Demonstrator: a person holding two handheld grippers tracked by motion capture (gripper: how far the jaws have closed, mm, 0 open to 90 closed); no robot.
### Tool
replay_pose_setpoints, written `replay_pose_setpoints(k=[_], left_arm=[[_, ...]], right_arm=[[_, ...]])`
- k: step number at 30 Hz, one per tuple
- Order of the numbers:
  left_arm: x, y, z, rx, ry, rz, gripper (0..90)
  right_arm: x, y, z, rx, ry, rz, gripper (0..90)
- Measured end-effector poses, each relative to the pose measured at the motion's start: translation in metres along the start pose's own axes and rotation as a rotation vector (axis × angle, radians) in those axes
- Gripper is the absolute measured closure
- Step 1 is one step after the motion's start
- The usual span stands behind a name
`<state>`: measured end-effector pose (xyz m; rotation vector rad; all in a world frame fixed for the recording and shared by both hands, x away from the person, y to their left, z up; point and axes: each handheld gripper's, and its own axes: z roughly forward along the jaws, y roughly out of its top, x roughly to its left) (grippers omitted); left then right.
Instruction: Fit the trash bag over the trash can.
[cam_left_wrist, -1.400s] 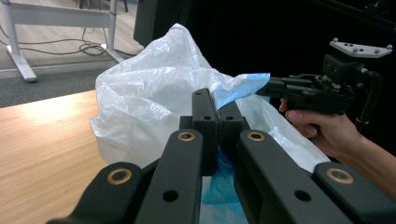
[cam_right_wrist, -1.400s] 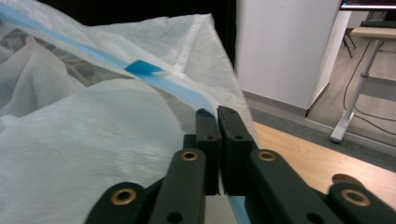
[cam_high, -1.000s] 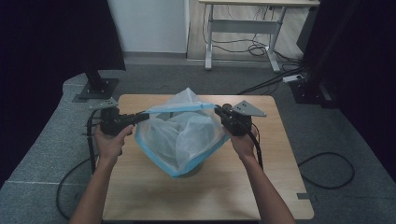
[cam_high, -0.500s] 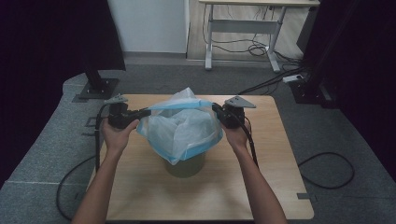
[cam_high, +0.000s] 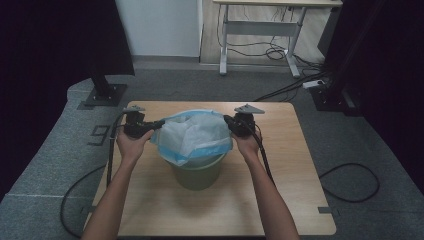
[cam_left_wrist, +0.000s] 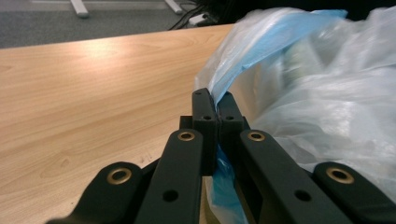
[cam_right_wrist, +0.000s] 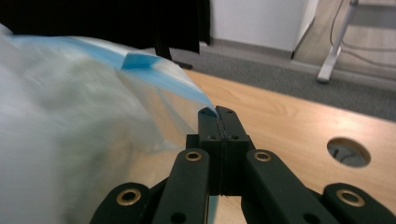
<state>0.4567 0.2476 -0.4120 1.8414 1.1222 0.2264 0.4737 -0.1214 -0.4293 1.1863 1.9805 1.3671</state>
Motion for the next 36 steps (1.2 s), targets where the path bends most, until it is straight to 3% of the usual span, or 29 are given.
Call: replay_pose_setpoints(k=[5,9,11,13,15,18,22,26,31,36], left_arm=[[0.011,-0.01,0.01,0.031,-0.009,-0.029,89.1],[0.01,-0.015,0.008,0.013,-0.034,-0.032,89.1],[0.006,-0.015,0.004,-0.003,-0.047,-0.027,89.0],[0.003,-0.014,0.0,-0.021,-0.043,-0.017,89.0],[0.003,-0.014,-0.004,-0.035,-0.047,-0.015,88.9],[0.004,-0.015,-0.009,-0.051,-0.049,-0.016,88.9],[0.007,-0.018,-0.01,-0.056,-0.049,-0.018,88.8],[0.008,-0.021,-0.01,-0.062,-0.053,-0.024,88.9],[0.007,-0.021,-0.013,-0.066,-0.051,-0.021,88.9],[0.006,-0.019,-0.016,-0.069,-0.059,-0.024,88.7]], right_arm=[[-0.006,-0.01,0.012,0.045,-0.002,0.029,88.8],[-0.007,-0.012,0.01,0.043,0.011,0.024,88.8],[-0.008,-0.012,0.006,0.019,0.017,0.037,87.6],[-0.01,-0.011,-0.005,-0.049,-0.027,0.061,77.8],[-0.013,-0.007,-0.018,-0.098,-0.048,0.076,71.8],[-0.014,0.001,-0.046,-0.18,-0.06,0.063,65.2],[-0.003,0.003,-0.079,-0.231,-0.001,0.012,62.2],[0.015,-0.007,-0.107,-0.236,0.085,-0.039,58.9],[0.037,-0.019,-0.13,-0.212,0.181,-0.094,54.6],[0.057,-0.024,-0.142,-0.178,0.243,-0.158,49.4]])
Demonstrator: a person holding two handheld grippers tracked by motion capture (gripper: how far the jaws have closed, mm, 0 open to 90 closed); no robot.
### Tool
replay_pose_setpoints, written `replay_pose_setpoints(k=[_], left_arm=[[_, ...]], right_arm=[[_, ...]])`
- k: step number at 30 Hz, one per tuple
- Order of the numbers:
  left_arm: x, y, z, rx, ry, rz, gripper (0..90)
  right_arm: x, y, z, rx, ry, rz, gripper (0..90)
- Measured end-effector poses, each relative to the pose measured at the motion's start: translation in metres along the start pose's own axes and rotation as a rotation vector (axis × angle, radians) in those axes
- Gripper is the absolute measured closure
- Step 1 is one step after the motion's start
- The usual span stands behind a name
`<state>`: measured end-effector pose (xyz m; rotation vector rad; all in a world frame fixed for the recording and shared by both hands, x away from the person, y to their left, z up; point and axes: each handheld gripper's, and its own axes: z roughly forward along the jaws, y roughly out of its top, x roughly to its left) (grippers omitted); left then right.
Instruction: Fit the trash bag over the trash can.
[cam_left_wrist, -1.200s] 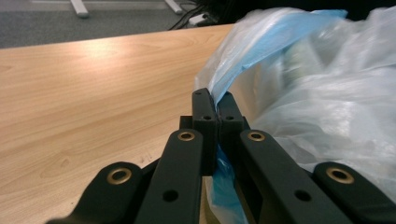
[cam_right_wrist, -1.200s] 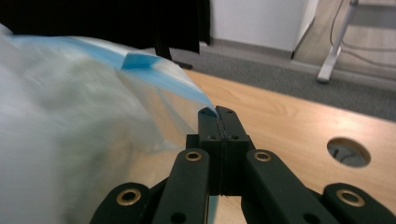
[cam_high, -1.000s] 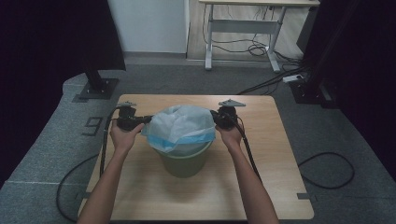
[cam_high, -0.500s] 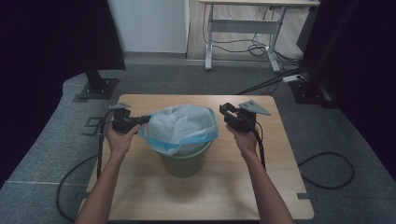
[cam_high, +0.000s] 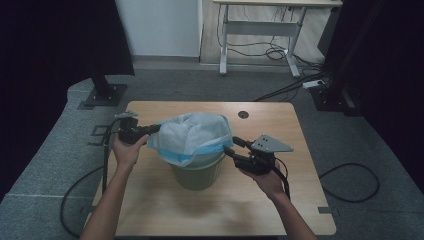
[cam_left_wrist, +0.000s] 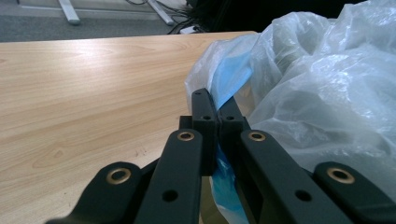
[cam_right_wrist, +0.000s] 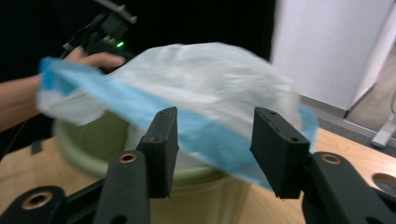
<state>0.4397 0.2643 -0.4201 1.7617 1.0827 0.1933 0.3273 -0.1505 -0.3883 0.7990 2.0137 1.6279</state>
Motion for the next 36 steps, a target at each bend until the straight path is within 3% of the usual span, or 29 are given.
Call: replay_pose_setpoints(k=[8,18,23,25,30,36], left_arm=[[-0.005,0.003,-0.001,0.002,0.003,0.01,88.7],[-0.005,0.004,0.001,0.001,0.002,0.003,88.6],[-0.006,0.004,0.001,0.005,0.004,0.006,88.6],[-0.007,0.003,0.001,0.006,0.005,0.005,88.6],[-0.007,0.004,0.001,0.007,0.005,0.005,88.5],[-0.007,0.004,0.001,0.004,0.006,0.003,88.4]], right_arm=[[0.027,0.001,0.006,0.041,0.035,-0.087,45.9],[0.04,0.003,0.024,0.046,-0.028,-0.181,46.6],[0.052,0.003,0.03,0.049,-0.016,-0.222,45.3],[0.055,0.002,0.03,0.05,-0.032,-0.238,47.4],[0.046,0.003,0.031,0.045,-0.081,-0.194,56.4],[0.038,0.004,0.031,0.055,-0.118,-0.143,81.8]])
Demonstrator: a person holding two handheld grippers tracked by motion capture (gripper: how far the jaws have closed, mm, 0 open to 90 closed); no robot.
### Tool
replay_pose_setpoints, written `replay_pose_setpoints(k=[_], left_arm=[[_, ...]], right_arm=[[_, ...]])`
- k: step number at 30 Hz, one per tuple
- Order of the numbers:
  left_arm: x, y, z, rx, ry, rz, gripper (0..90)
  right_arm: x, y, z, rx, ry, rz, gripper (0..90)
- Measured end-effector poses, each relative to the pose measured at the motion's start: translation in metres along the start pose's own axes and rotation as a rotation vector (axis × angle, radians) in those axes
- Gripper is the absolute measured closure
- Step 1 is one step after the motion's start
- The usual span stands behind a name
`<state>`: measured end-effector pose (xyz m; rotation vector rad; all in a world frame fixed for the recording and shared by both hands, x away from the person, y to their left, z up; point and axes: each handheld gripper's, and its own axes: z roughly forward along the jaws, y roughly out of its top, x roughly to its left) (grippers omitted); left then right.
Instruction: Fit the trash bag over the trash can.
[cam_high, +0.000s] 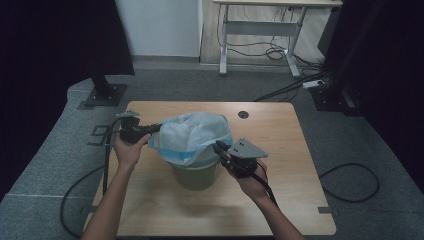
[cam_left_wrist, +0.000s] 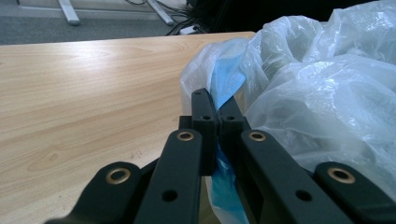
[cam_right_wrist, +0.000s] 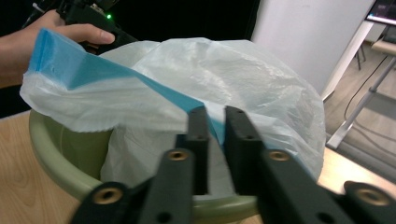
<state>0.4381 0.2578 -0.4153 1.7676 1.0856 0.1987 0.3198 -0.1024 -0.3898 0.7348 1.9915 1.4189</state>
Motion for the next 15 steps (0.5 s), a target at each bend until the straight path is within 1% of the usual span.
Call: replay_pose_setpoints(k=[1,2,5,8,15], left_arm=[[0.0,0.0,0.0,-0.001,0.0,0.001,88.4],[0.0,0.0,0.0,-0.001,0.0,0.002,88.4],[0.0,0.0,-0.003,-0.004,-0.003,0.006,88.4],[0.001,0.001,-0.006,-0.007,-0.001,0.005,88.4],[-0.001,0.001,-0.009,-0.006,0.0,0.008,88.2]], right_arm=[[-0.001,0.0,0.0,0.0,-0.001,0.01,87.0],[-0.003,-0.001,-0.001,-0.006,-0.002,0.018,88.9],[-0.002,-0.003,-0.009,-0.046,0.009,0.022,89.1],[0.0,-0.004,-0.017,-0.066,0.031,0.024,89.2],[0.002,-0.006,-0.032,-0.09,0.076,0.04,89.2]])
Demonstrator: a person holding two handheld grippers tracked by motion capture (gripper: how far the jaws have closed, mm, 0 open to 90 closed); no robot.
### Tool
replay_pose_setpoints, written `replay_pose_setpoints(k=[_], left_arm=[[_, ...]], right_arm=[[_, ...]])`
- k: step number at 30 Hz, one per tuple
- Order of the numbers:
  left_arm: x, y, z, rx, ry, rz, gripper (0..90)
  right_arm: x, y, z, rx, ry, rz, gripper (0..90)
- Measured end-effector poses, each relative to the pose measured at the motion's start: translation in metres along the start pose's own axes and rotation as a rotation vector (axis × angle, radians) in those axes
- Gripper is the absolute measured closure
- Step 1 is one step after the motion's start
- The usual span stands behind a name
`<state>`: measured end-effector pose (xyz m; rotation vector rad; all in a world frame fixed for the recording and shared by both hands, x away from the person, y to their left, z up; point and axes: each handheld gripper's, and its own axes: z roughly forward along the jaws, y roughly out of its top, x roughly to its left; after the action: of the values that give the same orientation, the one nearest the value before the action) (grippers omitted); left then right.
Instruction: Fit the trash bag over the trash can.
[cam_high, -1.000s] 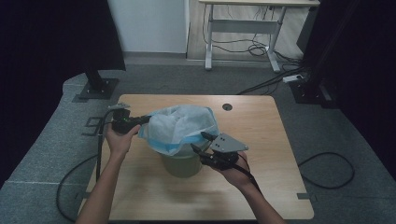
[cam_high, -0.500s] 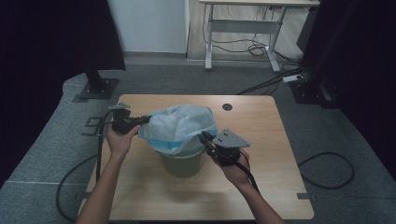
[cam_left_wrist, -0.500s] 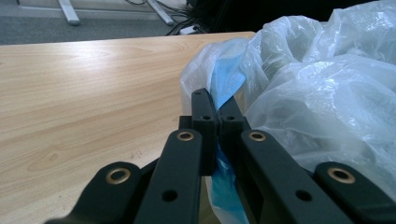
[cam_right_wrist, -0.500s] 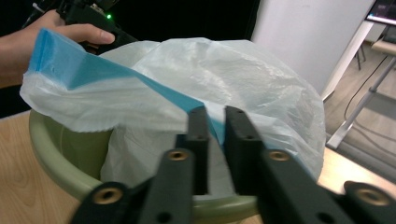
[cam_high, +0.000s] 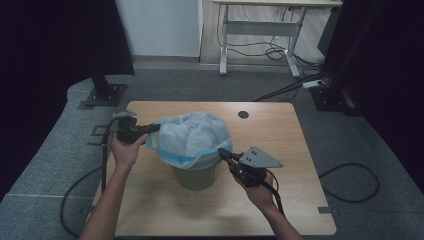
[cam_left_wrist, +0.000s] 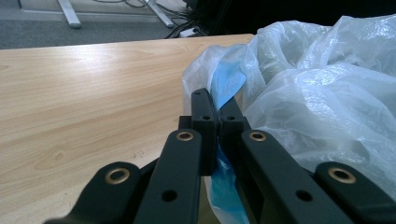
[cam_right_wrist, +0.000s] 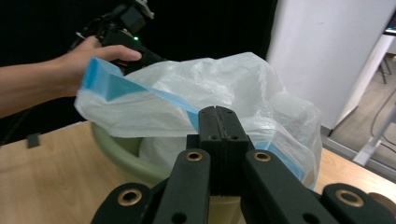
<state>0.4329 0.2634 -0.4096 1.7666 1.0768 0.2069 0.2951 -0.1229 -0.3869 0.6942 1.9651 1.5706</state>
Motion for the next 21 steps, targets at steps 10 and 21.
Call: replay_pose_setpoints(k=[10,21], left_arm=[[-0.004,-0.001,-0.004,0.025,-0.005,0.023,87.5],[-0.001,-0.012,-0.006,0.063,-0.006,0.011,87.8]], right_arm=[[0.018,-0.015,-0.019,0.003,0.083,-0.003,89.3],[0.036,-0.061,-0.011,0.106,0.159,0.014,89.3]])
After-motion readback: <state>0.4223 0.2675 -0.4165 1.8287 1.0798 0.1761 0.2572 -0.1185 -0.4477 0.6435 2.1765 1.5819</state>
